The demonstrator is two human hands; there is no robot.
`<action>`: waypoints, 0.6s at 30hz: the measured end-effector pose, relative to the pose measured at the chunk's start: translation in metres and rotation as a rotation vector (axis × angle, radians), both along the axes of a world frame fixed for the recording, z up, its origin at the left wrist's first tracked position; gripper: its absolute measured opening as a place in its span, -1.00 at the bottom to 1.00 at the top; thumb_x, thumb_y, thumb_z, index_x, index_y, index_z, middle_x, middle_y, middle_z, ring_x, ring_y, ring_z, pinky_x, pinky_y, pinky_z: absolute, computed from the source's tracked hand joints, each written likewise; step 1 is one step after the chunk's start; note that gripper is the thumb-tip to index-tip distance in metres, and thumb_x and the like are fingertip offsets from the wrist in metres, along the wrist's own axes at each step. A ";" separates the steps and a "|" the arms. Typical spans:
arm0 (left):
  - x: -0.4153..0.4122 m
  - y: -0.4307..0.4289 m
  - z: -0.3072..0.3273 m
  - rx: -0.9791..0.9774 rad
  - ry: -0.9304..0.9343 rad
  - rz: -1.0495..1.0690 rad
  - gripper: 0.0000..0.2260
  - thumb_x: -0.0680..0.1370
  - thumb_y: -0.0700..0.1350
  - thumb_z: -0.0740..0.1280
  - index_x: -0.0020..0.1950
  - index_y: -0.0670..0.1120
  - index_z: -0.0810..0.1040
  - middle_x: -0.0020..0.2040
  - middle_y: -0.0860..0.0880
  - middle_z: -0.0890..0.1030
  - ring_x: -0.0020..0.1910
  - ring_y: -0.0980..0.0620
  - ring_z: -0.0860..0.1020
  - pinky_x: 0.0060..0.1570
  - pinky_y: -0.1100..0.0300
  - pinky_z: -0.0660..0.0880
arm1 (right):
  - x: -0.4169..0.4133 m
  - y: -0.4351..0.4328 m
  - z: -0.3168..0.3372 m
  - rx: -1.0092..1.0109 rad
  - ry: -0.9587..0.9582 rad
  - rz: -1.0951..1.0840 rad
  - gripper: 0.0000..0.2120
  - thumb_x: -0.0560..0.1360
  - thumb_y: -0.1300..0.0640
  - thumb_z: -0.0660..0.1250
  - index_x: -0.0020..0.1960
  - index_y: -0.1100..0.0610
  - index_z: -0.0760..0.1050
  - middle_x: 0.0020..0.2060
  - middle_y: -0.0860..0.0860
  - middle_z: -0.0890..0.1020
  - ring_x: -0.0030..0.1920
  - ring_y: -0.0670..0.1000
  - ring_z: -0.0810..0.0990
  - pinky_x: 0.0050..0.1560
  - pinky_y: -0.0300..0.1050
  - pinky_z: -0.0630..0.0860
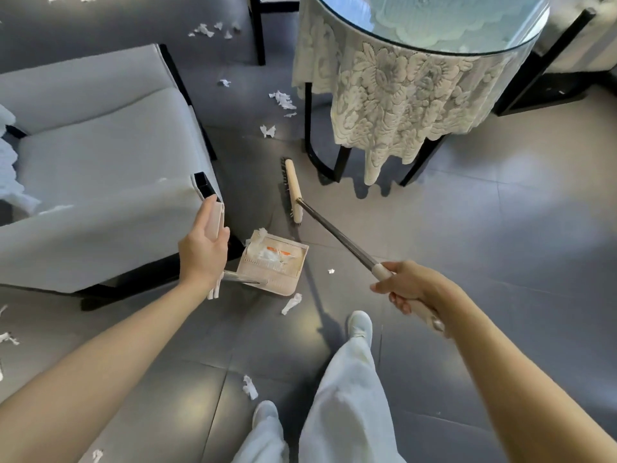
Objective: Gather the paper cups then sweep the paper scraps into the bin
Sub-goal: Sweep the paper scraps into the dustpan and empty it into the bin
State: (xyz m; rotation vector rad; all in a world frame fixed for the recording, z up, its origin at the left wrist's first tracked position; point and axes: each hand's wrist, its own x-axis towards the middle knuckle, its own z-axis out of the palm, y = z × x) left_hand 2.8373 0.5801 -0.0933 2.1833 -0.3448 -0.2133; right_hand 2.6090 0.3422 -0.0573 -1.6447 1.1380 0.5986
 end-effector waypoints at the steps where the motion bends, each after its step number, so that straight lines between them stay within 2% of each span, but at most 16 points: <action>1: 0.002 -0.009 -0.002 0.005 0.004 0.013 -0.49 0.56 -0.19 0.27 0.47 0.17 0.32 0.28 -0.02 0.56 0.01 -0.26 0.58 0.10 -0.09 0.54 | 0.013 -0.017 -0.005 -0.022 -0.003 0.017 -0.77 0.51 0.19 0.38 0.15 0.13 0.48 -0.53 0.04 0.43 -0.62 -0.04 0.34 -0.55 -0.26 0.35; 3: 0.005 -0.027 -0.008 0.019 -0.007 0.046 -0.50 0.56 -0.19 0.28 0.46 0.18 0.33 0.25 0.01 0.57 0.00 -0.21 0.57 0.11 0.04 0.52 | 0.044 -0.054 -0.018 -0.065 -0.003 0.081 -0.77 0.52 0.21 0.36 0.17 0.17 0.47 -0.47 0.07 0.43 -0.58 -0.04 0.35 -0.54 -0.25 0.36; 6: 0.004 -0.052 -0.014 0.053 -0.009 0.121 -0.50 0.55 -0.20 0.31 0.44 0.19 0.36 0.15 0.14 0.56 0.00 -0.03 0.54 0.03 0.30 0.40 | 0.095 -0.109 -0.038 -0.194 0.035 0.269 -0.75 0.54 0.21 0.31 0.20 0.20 0.46 -0.32 0.12 0.51 -0.42 0.02 0.46 -0.43 -0.14 0.48; 8: 0.000 -0.067 -0.014 0.057 0.002 0.161 -0.49 0.55 -0.23 0.33 0.42 0.19 0.38 0.14 0.19 0.52 0.04 0.08 0.51 0.00 0.50 0.30 | 0.125 -0.141 -0.047 -0.276 0.078 0.396 -0.73 0.54 0.23 0.27 0.24 0.21 0.45 -0.18 0.16 0.58 -0.28 0.08 0.55 -0.25 -0.07 0.61; 10: -0.005 -0.078 -0.012 0.047 0.043 0.213 -0.49 0.55 -0.27 0.34 0.39 0.20 0.41 0.14 0.21 0.51 0.13 0.10 0.48 0.06 0.50 0.27 | 0.149 -0.167 -0.057 -0.309 0.112 0.465 -0.71 0.53 0.28 0.26 0.25 0.25 0.45 -0.10 0.19 0.60 -0.19 0.12 0.58 -0.11 -0.03 0.63; 13: -0.014 -0.086 -0.006 0.001 0.081 0.256 -0.48 0.55 -0.31 0.32 0.37 0.21 0.40 0.22 0.36 0.43 0.23 0.07 0.47 0.22 0.44 0.30 | 0.171 -0.188 -0.066 -0.289 0.156 0.564 -0.72 0.52 0.34 0.24 0.22 0.31 0.46 -0.16 0.20 0.58 -0.20 0.14 0.56 -0.11 -0.05 0.59; 15: -0.021 -0.084 -0.002 0.007 0.114 0.294 -0.48 0.56 -0.29 0.31 0.36 0.25 0.40 0.23 0.35 0.46 0.17 -0.03 0.51 0.22 0.30 0.39 | 0.181 -0.190 -0.066 -0.227 0.187 0.617 -0.74 0.54 0.33 0.22 0.21 0.35 0.48 -0.18 0.22 0.59 -0.23 0.11 0.52 -0.14 -0.08 0.55; 18: -0.027 -0.072 0.000 0.033 0.127 0.348 -0.49 0.56 -0.24 0.32 0.36 0.28 0.39 0.22 0.27 0.50 0.09 0.26 0.49 0.02 0.61 0.28 | 0.196 -0.181 -0.063 -0.126 0.246 0.648 -0.72 0.58 0.31 0.16 0.20 0.39 0.52 -0.05 0.23 0.64 -0.18 0.06 0.53 -0.12 -0.18 0.54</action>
